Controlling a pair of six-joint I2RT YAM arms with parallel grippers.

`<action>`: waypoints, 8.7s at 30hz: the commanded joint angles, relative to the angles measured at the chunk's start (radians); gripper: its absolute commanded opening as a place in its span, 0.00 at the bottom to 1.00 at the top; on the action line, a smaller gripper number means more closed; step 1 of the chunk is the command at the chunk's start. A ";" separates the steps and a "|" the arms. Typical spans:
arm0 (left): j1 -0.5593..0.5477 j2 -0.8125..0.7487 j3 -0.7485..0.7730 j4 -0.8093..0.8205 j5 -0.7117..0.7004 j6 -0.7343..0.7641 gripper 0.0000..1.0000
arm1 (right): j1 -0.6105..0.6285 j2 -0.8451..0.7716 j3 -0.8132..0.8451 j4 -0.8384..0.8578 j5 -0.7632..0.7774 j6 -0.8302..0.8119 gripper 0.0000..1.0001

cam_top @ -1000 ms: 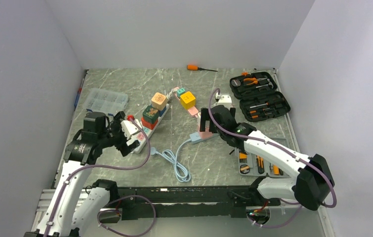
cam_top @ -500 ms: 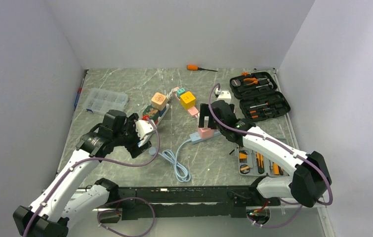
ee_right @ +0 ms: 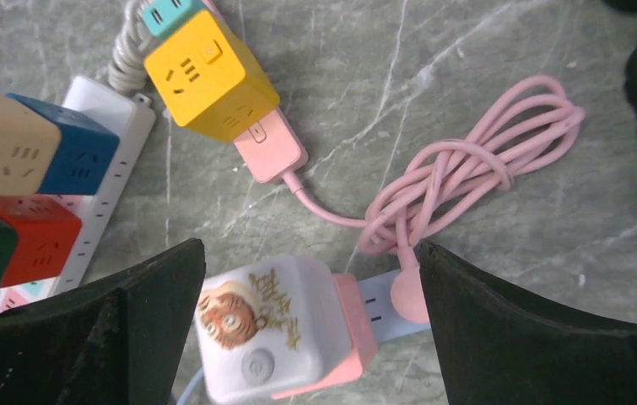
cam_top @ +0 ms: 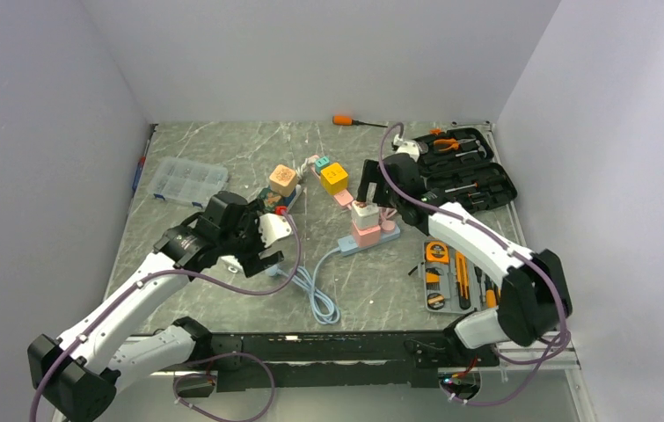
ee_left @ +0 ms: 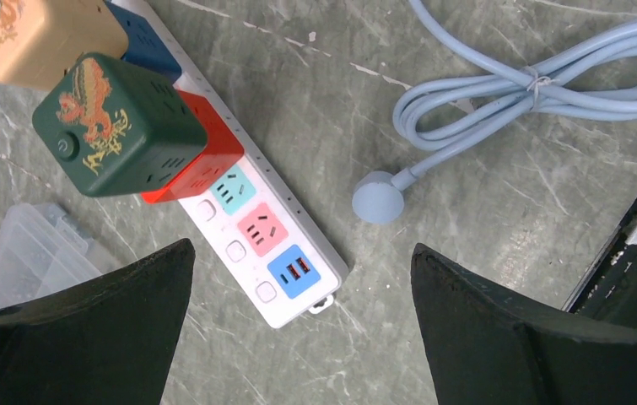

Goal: Pull the plug off the socket
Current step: Remove the plug from the socket, then place the plug at the center of the board.

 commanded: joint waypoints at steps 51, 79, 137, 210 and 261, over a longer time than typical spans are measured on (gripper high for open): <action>-0.205 0.205 0.163 0.123 0.123 -0.003 0.99 | 0.266 0.032 -0.289 0.090 -0.321 0.353 0.82; -0.266 0.380 -0.147 0.849 0.057 -0.485 1.00 | -0.137 -0.304 -0.354 -0.021 -0.384 0.219 1.00; -0.269 0.814 0.459 0.551 0.074 -0.681 0.00 | -0.410 -0.353 -0.512 0.131 -0.610 0.250 1.00; -0.140 0.701 0.565 0.623 0.180 -1.037 0.00 | 0.029 -0.168 -0.538 0.492 -0.232 0.621 0.00; -0.080 0.646 0.239 0.416 0.070 -0.196 0.00 | -0.198 -0.388 -0.524 0.132 -0.236 0.397 0.78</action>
